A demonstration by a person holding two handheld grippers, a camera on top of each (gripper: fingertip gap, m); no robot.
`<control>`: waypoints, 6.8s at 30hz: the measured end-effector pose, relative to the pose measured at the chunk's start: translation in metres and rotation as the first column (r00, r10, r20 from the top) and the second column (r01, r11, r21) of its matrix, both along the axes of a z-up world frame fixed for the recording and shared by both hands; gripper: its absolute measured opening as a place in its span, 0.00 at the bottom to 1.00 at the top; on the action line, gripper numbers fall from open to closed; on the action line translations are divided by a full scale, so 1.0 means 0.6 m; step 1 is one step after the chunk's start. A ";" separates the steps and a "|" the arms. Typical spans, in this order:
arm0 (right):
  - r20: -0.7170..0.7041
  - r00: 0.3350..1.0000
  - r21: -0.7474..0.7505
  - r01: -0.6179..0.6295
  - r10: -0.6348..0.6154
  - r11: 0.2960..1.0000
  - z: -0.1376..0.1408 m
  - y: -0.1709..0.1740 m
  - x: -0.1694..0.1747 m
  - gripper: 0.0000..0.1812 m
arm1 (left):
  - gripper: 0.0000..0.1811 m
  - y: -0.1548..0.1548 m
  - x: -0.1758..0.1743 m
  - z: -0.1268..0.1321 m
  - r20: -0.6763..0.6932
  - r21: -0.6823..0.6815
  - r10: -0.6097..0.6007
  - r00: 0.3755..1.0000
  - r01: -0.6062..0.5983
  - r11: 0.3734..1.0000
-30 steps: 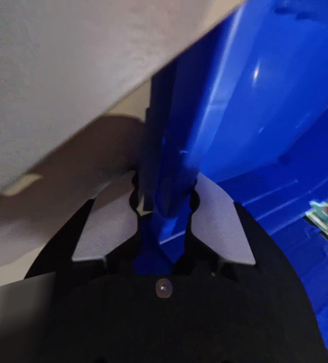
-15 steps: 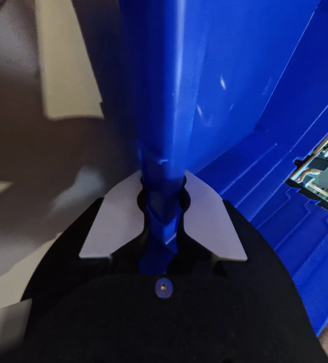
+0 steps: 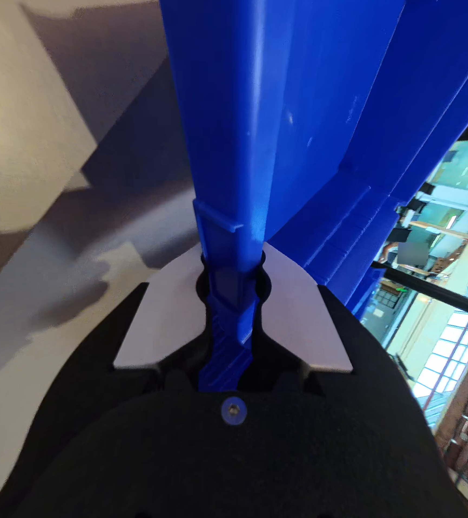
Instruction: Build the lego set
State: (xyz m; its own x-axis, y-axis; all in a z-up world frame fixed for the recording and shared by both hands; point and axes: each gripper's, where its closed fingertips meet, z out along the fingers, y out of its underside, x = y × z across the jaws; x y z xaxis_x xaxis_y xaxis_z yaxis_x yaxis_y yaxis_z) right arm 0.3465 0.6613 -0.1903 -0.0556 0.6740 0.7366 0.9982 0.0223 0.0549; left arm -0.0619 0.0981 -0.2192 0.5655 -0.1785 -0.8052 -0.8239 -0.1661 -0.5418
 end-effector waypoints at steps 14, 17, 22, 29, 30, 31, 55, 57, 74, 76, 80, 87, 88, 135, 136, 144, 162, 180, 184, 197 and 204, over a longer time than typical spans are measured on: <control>-0.072 0.971 0.012 -0.226 0.226 0.974 0.164 -0.412 -0.263 0.16 | 0.01 -0.009 0.018 0.016 -0.012 0.012 -0.023 1.000 0.023 1.000; -0.042 0.955 -0.013 -0.294 0.294 0.956 0.141 -0.491 -0.299 0.16 | 0.01 -0.013 0.030 0.022 -0.022 0.021 -0.042 0.999 0.042 0.999; -0.008 0.937 -0.171 -0.345 0.349 0.923 0.040 -0.591 -0.328 0.16 | 0.01 -0.020 0.045 0.032 -0.041 0.039 -0.063 0.997 0.064 0.997; -0.013 0.933 -0.120 -0.358 0.359 0.926 -0.049 -0.634 -0.347 0.18 | 0.01 -0.030 0.054 0.038 -0.029 0.054 -0.080 0.996 0.082 0.995; -0.034 0.934 -0.138 -0.357 0.356 0.924 -0.056 -0.642 -0.348 0.19 | 0.01 -0.030 0.054 0.038 -0.030 0.055 -0.080 0.996 0.082 0.995; -0.060 0.935 -0.155 -0.355 0.350 0.922 -0.061 -0.650 -0.348 0.23 | 0.01 -0.030 0.055 0.038 -0.031 0.054 -0.082 0.996 0.084 0.995; -0.285 0.938 -0.074 -0.229 0.199 0.971 -0.047 -0.563 -0.416 0.08 | 0.01 -0.026 0.033 0.021 0.033 0.021 -0.039 0.999 0.038 0.999; -0.340 0.921 -0.065 -0.222 0.188 0.973 -0.046 -0.552 -0.425 0.08 | 0.01 -0.025 0.032 0.017 0.035 0.006 -0.036 0.999 0.036 0.999; -0.753 0.616 -0.310 -0.642 0.231 0.701 -0.103 -0.741 -0.441 0.08 | 0.07 -0.026 0.011 -0.020 0.209 -0.132 0.047 0.977 -0.020 0.991; -0.754 0.617 -0.316 -0.641 0.224 0.700 -0.103 -0.740 -0.441 0.09 | 0.07 -0.029 0.003 -0.017 0.246 -0.138 0.080 0.966 -0.047 0.989; -0.753 0.610 -0.296 -0.648 0.246 0.701 -0.102 -0.742 -0.440 0.08 | 0.08 -0.051 -0.016 -0.006 0.375 -0.135 0.156 0.914 -0.113 0.984; -0.748 0.607 -0.286 -0.660 0.268 0.695 -0.102 -0.746 -0.439 0.05 | 0.09 -0.166 -0.108 -0.002 0.456 -0.202 0.420 0.784 -0.369 0.907; -0.747 0.606 -0.284 -0.662 0.272 0.694 -0.102 -0.747 -0.439 0.05 | 0.09 -0.189 -0.135 0.006 0.454 -0.211 0.478 0.752 -0.430 0.878; -0.737 0.598 -0.290 -0.701 0.315 0.652 -0.104 -0.768 -0.428 0.00 | 0.01 -0.393 -0.374 0.046 -0.137 -0.626 0.918 0.372 -0.751 0.210; -0.737 0.598 -0.290 -0.701 0.315 0.652 -0.104 -0.768 -0.428 0.00 | 0.01 -0.391 -0.363 0.059 -0.113 -0.634 0.915 0.388 -0.737 0.234; -0.736 0.598 -0.285 -0.700 0.319 0.655 -0.104 -0.768 -0.429 0.00 | 0.01 -0.379 -0.291 0.170 0.107 -0.619 0.863 0.494 -0.647 0.446; -0.732 0.594 -0.274 -0.704 0.333 0.655 -0.102 -0.769 -0.430 0.01 | 0.00 -0.280 -0.147 0.373 0.511 -0.311 0.506 0.695 -0.399 0.863; -0.755 0.280 0.313 -0.640 0.593 0.701 0.045 -0.730 -0.447 0.12 | 0.00 -0.021 0.061 0.329 0.754 -0.112 -0.076 0.653 0.241 0.964; -0.745 0.131 0.436 -0.647 0.655 0.625 0.112 -0.764 -0.464 0.12 | 0.00 0.007 0.058 0.319 0.765 -0.093 -0.106 0.635 0.273 0.958; -0.626 0.042 0.476 -0.770 0.779 0.424 0.135 -0.923 -0.624 0.11 | 0.00 0.008 0.026 0.290 0.819 -0.034 -0.126 0.559 0.266 0.963; -0.609 0.123 0.495 -0.713 0.784 0.497 0.124 -0.900 -0.656 0.11 | 0.00 -0.007 0.018 0.280 0.828 -0.038 -0.129 0.546 0.285 0.958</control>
State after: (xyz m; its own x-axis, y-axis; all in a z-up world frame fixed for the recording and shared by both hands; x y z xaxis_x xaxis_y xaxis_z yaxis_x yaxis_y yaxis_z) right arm -0.0469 0.1212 -0.1157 0.0215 0.5661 0.8240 0.1446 0.8138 -0.5629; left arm -0.0511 0.0938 -0.0513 0.8923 -0.4508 0.0239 -0.0706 -0.1916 -0.9789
